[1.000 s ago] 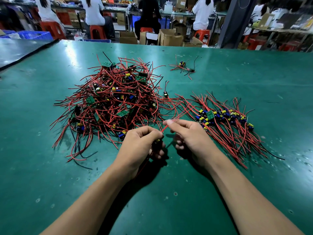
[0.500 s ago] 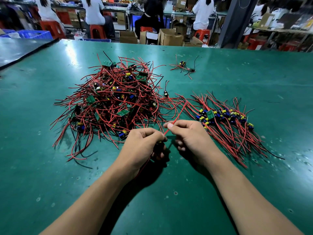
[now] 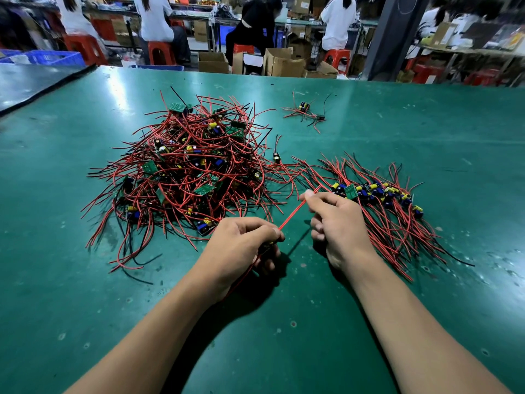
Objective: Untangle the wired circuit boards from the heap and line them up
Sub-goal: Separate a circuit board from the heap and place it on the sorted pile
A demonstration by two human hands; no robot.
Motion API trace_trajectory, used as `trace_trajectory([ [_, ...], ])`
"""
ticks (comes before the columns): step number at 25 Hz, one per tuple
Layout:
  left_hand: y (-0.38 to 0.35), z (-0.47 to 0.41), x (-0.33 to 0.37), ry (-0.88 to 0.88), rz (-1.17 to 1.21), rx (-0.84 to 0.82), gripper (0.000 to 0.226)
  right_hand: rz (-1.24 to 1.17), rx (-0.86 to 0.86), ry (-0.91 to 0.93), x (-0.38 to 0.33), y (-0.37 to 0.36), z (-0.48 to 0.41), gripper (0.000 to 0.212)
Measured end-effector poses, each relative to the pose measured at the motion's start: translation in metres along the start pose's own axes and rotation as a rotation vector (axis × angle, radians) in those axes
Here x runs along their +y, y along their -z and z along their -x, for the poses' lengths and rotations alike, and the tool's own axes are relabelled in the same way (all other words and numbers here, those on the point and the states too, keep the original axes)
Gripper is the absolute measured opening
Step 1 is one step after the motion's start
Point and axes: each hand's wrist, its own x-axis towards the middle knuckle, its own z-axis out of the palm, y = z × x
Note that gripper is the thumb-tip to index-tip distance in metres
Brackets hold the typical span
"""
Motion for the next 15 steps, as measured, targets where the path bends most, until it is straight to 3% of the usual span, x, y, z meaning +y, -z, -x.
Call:
trace_trajectory([
  [7, -0.001, 0.002, 0.003, -0.019, -0.012, -0.114, 0.023, -0.590, -0.063, -0.355, -0.020, 0.004, 0.000, 0.034],
  [13, 0.002, 0.002, 0.001, -0.020, -0.008, -0.111, 0.024, -0.688, -0.052, -0.312, -0.021, 0.006, 0.000, 0.025],
  [15, 0.002, 0.001, 0.000, -0.022, -0.008, -0.077, 0.020, -0.621, -0.077, -0.279, -0.020, 0.003, 0.001, 0.025],
])
